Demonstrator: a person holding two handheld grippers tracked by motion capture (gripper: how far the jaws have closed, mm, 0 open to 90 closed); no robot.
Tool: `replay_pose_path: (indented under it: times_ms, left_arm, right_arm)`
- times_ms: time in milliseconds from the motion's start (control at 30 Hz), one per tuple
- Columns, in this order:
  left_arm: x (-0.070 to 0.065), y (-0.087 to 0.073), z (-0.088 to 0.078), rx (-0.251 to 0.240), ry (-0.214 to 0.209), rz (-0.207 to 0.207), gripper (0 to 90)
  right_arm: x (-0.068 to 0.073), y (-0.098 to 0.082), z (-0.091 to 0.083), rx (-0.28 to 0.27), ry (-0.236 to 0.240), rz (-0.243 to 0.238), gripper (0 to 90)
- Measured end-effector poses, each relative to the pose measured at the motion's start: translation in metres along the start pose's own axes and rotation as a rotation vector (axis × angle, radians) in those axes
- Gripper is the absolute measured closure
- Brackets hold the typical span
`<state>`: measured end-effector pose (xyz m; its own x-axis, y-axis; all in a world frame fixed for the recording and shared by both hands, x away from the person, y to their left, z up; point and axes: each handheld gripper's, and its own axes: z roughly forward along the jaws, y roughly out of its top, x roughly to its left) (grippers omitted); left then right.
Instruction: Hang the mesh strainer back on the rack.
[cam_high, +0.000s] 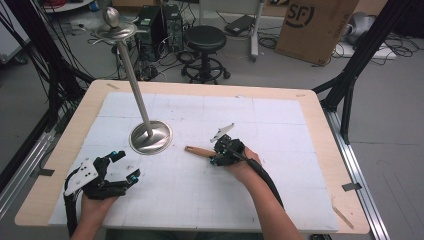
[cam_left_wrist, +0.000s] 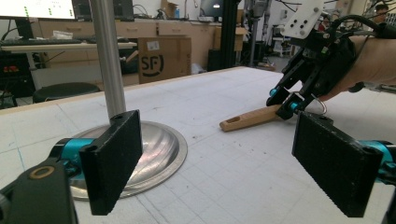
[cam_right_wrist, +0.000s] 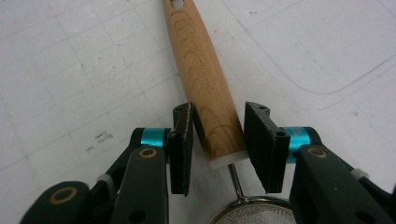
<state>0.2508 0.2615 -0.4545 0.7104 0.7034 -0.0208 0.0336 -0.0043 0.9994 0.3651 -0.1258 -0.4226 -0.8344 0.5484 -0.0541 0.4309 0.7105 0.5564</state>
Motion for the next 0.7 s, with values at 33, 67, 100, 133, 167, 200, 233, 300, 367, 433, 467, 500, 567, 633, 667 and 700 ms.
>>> replay_pose_path:
  times_ms: [33,67,100,133,167,200,233,300,367,433,467,500,567,633,667,700]
  left_arm:
    - [0.0,0.0,0.0,0.0,0.001,-0.001,16.7]
    - [0.0,0.0,0.0,0.0,0.001,-0.001,16.7]
    - [0.0,0.0,0.0,0.0,0.0,-0.001,16.7]
    - [0.0,0.0,0.0,0.0,0.0,0.0,16.7]
    - [0.0,0.0,0.0,0.0,0.0,0.0,16.7]
    - [0.0,0.0,0.0,0.0,0.0,0.0,16.7]
    - [0.0,0.0,0.0,0.0,0.001,0.0,16.7]
    - [0.0,0.0,0.0,0.0,0.001,0.0,16.7]
    - [0.0,0.0,0.0,0.0,0.001,0.0,16.7]
    - [0.0,0.0,0.0,0.0,0.0,0.0,16.7]
    - [0.0,0.0,0.0,0.0,0.0,0.0,16.7]
    - [0.0,0.0,0.0,0.0,0.0,0.001,16.7]
    - [0.0,0.0,0.0,0.0,0.0,0.001,16.7]
    - [0.0,0.0,0.0,0.0,0.0,0.0,16.7]
    - [0.0,0.0,0.0,0.0,-0.001,0.001,16.7]
    - [0.0,0.0,0.0,0.0,-0.001,0.0,16.7]
  right_arm:
    - [0.0,0.0,0.0,0.0,0.0,0.0,61.8]
    - [0.0,0.001,0.001,0.008,-0.001,-0.007,61.7]
    - [0.0,0.001,0.001,0.012,-0.002,-0.011,61.6]
    - [0.0,0.001,0.001,0.013,-0.001,-0.011,61.6]
    - [-0.001,0.002,0.001,0.018,0.002,-0.017,61.6]
    - [-0.001,0.003,0.001,0.032,0.007,-0.018,61.6]
    - [-0.001,0.003,0.001,0.032,0.007,-0.018,61.6]
    - [0.0,0.007,0.002,0.069,0.001,-0.051,61.8]
    - [0.001,0.009,0.002,0.089,-0.003,-0.061,62.0]
    - [0.0,0.012,0.002,0.117,-0.004,-0.081,62.4]
    - [0.001,0.013,0.002,0.125,-0.001,-0.08,62.7]
    - [0.0,0.014,0.003,0.133,0.003,-0.08,63.6]
    - [-0.002,0.016,0.003,0.145,0.022,-0.081,67.7]
    - [-0.002,0.017,0.003,0.147,0.025,-0.07,67.8]
    - [-0.002,0.017,0.003,0.147,0.025,-0.07,67.8]
    - [-0.003,0.017,0.003,0.145,0.024,-0.073,67.9]
